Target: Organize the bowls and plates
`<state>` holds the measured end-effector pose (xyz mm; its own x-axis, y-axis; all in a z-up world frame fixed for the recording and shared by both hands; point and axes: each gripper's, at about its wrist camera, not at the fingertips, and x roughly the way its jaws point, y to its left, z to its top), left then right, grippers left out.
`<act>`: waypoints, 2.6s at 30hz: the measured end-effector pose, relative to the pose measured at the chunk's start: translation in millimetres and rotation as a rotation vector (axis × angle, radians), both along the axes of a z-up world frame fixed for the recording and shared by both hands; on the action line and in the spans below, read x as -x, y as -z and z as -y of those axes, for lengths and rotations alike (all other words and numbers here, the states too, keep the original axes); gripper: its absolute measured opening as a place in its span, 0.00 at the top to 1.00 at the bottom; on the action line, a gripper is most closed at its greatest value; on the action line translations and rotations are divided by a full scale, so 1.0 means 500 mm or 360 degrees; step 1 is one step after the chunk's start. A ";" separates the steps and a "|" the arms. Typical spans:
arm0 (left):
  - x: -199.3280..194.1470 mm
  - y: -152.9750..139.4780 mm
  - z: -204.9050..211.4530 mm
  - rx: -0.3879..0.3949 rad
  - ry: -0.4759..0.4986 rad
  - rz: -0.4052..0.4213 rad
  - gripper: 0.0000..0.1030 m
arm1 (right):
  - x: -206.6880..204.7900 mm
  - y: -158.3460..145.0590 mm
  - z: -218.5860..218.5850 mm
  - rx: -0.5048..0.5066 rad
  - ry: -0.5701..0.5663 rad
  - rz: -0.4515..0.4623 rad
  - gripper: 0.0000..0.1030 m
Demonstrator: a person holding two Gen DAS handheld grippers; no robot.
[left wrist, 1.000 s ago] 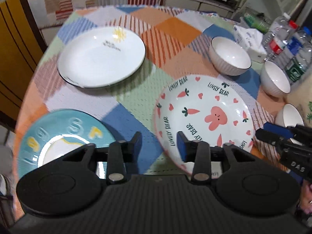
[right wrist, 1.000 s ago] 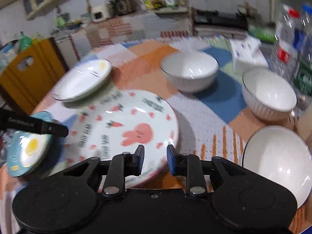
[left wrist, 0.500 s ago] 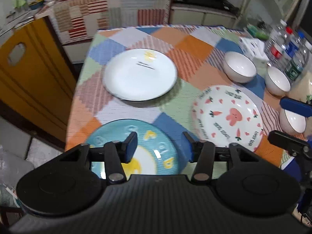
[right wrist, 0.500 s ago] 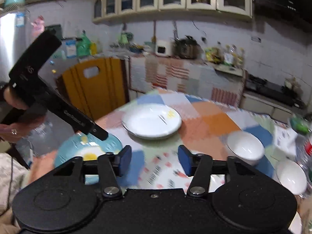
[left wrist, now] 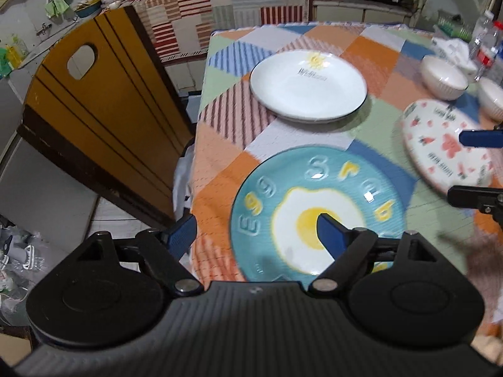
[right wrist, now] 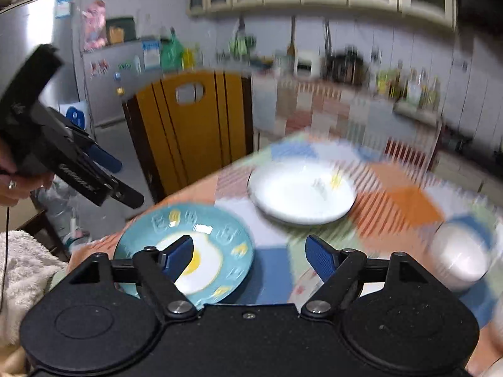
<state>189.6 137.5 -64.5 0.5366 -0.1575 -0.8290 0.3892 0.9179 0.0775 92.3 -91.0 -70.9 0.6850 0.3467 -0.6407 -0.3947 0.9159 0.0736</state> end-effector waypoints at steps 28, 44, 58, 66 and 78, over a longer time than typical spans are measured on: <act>-0.064 0.163 -0.055 0.0158 0.0031 -0.0231 0.77 | -0.057 0.200 -0.038 -0.0464 0.0314 -0.0590 0.81; 0.002 0.095 0.019 0.0217 0.0037 -0.0222 0.77 | -0.035 0.136 0.040 -0.0421 0.0168 -0.0432 0.80; -0.008 0.063 0.215 0.0335 0.0280 -0.0293 0.77 | 0.006 0.046 0.231 -0.0304 0.0338 -0.0251 0.80; -0.020 0.103 0.297 0.0345 0.0293 -0.0385 0.77 | 0.009 0.067 0.304 -0.0269 0.0415 -0.0316 0.80; -0.046 0.131 0.380 0.0221 0.0322 -0.0404 0.74 | 0.010 0.115 0.356 -0.0350 0.0577 -0.0424 0.80</act>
<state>212.5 -52.7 -129.8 0.2626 -0.3603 -0.8951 0.5552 0.8151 -0.1652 87.4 -269.1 -128.6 0.6090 0.2631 -0.7483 0.0050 0.9421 0.3353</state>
